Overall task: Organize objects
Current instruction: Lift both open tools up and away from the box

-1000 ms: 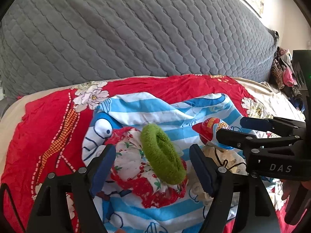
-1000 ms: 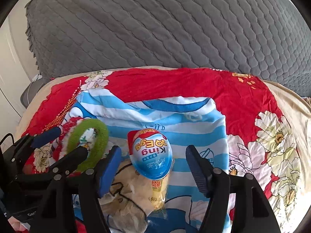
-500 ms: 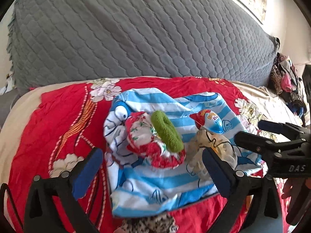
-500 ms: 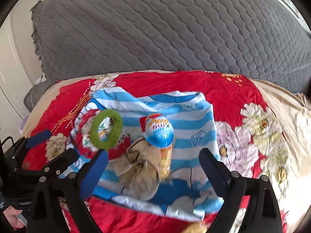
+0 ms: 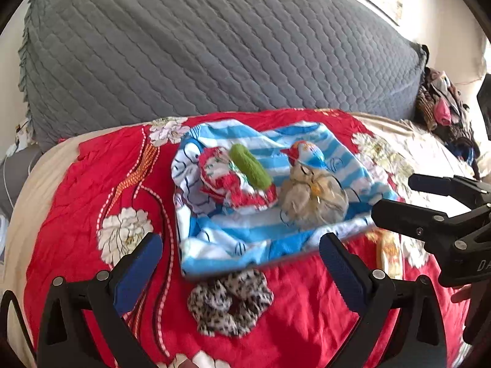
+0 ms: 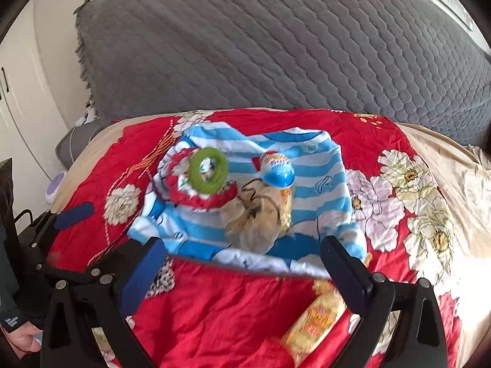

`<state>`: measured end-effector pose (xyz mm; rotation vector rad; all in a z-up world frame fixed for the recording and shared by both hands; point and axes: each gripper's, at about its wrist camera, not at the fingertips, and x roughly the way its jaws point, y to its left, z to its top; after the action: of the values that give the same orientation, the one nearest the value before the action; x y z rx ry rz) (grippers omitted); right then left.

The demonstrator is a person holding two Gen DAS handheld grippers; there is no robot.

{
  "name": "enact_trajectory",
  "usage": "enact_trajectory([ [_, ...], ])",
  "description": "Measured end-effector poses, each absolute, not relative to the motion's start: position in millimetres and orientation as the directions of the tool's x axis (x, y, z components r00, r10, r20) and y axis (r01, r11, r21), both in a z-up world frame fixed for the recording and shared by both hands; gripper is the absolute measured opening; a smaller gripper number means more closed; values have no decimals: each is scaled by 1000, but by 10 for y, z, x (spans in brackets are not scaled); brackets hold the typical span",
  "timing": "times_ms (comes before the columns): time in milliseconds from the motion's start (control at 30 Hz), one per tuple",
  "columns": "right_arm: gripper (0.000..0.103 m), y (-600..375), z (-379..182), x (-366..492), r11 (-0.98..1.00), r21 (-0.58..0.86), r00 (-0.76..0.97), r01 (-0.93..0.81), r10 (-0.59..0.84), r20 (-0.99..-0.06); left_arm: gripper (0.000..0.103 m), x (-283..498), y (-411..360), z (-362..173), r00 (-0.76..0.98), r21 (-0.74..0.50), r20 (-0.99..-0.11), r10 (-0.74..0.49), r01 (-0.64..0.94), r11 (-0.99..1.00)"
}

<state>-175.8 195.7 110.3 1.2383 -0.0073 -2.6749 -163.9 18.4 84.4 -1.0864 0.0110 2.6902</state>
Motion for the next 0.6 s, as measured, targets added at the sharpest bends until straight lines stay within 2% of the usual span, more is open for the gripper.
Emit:
enact_trajectory([
  [600,102,1960,1051,-1062,-987,68,-631,143,-144,-762,102,-1072,-16,620,-672,-114,-710,210,-185,-976],
])
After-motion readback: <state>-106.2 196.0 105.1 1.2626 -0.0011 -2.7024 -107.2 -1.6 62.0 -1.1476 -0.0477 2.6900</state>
